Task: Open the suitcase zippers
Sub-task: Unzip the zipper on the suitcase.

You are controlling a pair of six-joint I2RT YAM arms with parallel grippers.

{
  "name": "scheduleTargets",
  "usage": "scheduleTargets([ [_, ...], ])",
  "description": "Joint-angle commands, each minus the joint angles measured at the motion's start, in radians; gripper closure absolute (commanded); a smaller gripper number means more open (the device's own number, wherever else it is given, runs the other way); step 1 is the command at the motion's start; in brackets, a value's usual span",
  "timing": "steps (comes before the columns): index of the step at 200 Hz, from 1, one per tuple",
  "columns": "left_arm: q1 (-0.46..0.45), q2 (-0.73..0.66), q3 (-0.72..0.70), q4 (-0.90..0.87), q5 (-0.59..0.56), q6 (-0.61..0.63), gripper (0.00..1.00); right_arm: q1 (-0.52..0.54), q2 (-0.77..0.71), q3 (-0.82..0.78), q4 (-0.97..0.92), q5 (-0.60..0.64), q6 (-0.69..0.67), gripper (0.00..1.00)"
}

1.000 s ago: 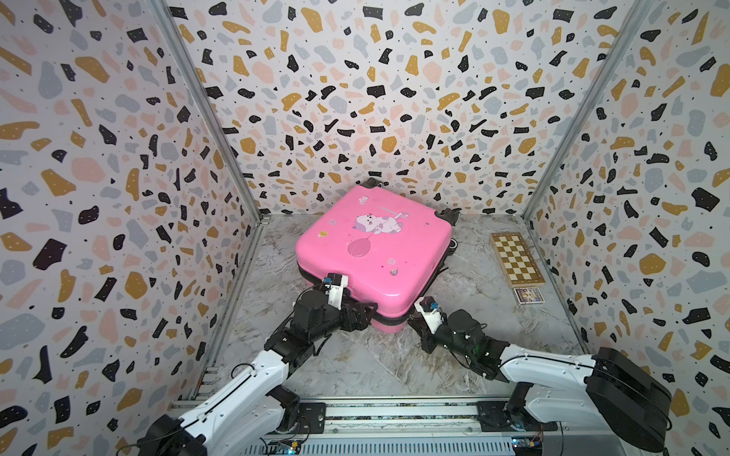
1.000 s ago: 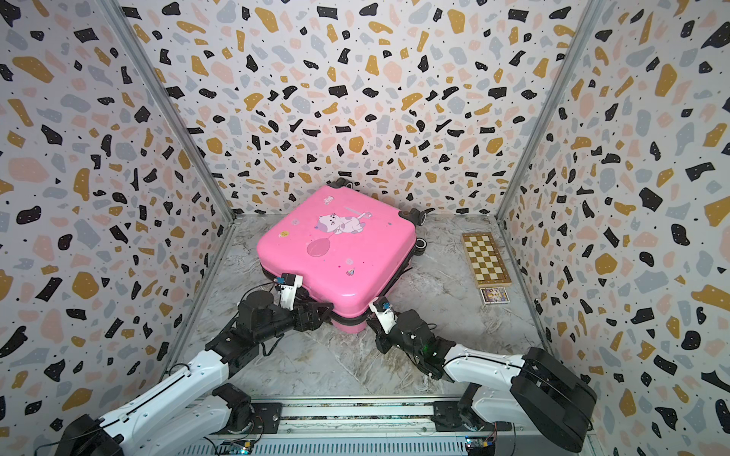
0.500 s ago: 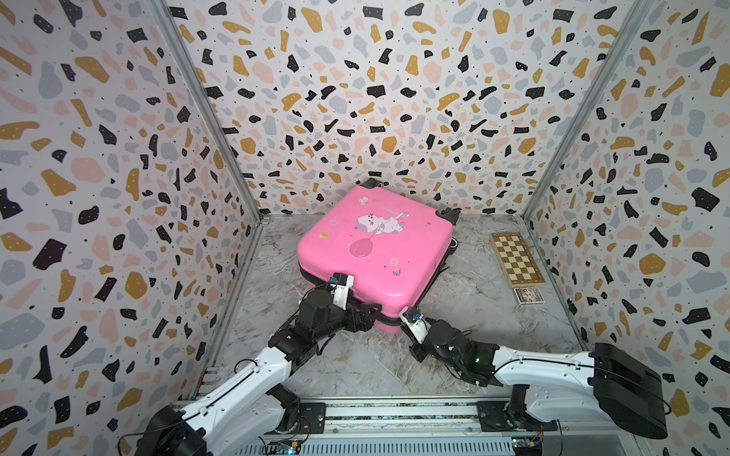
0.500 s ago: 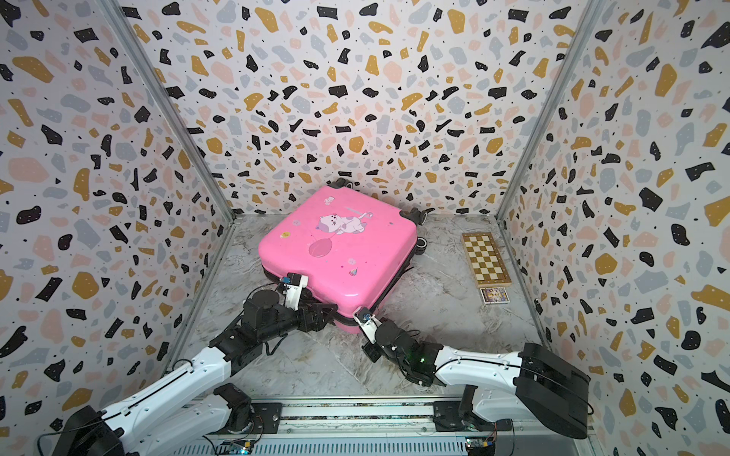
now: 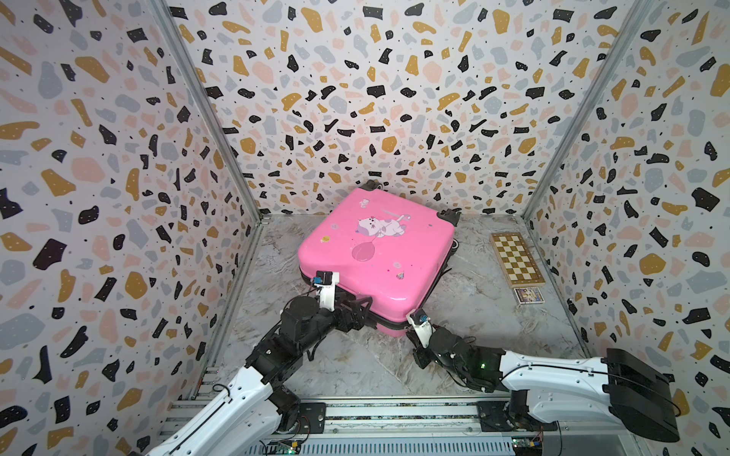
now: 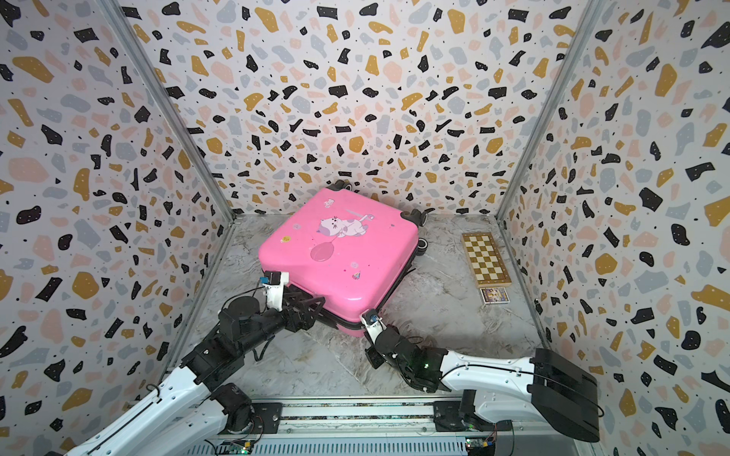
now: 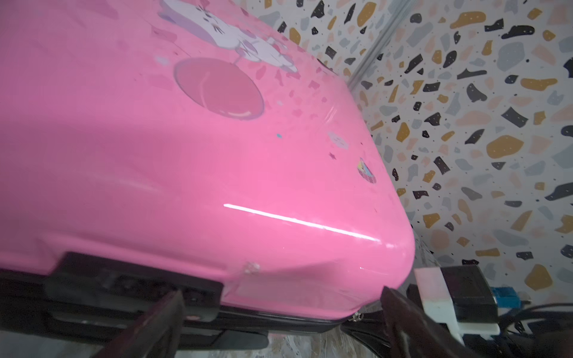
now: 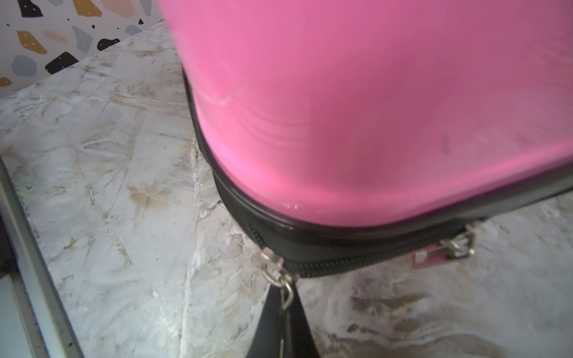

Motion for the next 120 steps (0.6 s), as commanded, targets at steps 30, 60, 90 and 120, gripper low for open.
scheduleTargets([
  [30,0.003,0.095,0.168,-0.208,-0.211,-0.007,0.01,0.002,-0.216,-0.064,-0.252,0.035,0.172,1.0],
  [60,0.062,0.129,0.284,-0.35,-0.302,-0.015,0.01,-0.105,-0.336,-0.092,-0.309,-0.048,0.176,1.0],
  [90,0.275,0.178,0.35,-0.407,-0.134,-0.037,0.01,-0.219,-0.446,-0.153,-0.293,-0.177,0.163,1.0],
  [120,0.478,0.292,0.372,-0.382,0.102,-0.061,0.01,-0.295,-0.496,-0.182,-0.302,-0.257,0.15,1.0],
])
